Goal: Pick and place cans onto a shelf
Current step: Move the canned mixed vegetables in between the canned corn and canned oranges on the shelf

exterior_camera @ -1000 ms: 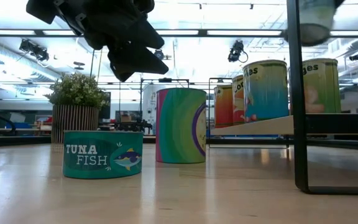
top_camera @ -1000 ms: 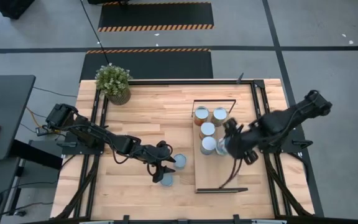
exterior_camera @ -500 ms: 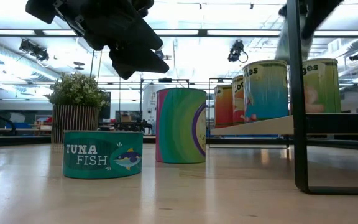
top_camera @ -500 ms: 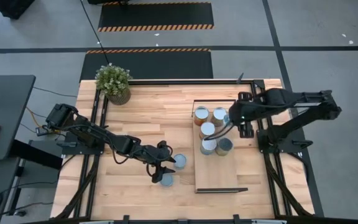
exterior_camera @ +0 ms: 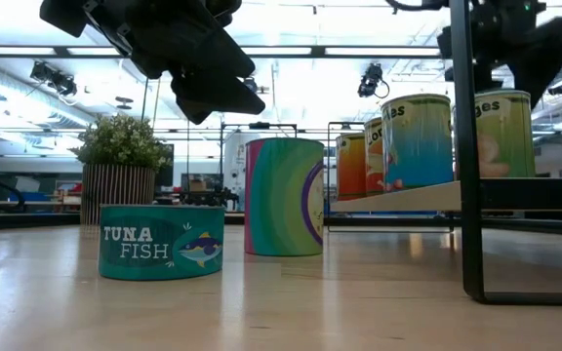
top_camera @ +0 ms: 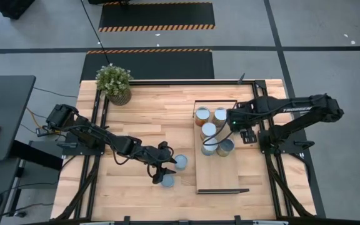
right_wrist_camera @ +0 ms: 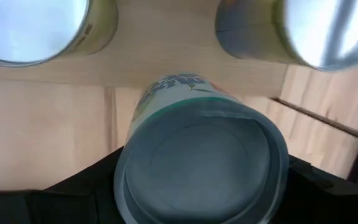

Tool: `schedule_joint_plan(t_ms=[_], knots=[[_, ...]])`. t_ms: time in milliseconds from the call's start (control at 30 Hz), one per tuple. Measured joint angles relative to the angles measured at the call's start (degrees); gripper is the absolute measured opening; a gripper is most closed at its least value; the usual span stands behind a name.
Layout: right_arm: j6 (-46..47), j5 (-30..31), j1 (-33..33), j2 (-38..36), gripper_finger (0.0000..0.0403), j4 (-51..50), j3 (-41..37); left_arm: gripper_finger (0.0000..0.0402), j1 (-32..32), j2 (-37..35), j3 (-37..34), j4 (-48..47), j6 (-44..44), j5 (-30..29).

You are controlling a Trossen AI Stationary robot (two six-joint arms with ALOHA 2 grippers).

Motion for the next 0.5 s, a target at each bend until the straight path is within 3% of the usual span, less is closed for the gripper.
schedule_joint_plan(t_ms=[200,500], knots=[[-2.3,-1.5,0.0,-2.5,0.0293,8.2,-6.9,0.0222,0.1,0.0,0.0,0.0,0.4,0.0],[-2.1,-4.4,0.0,-3.2,0.0293,15.0,-10.6,0.0222,0.1,0.0,0.0,0.0,-0.1,0.0]])
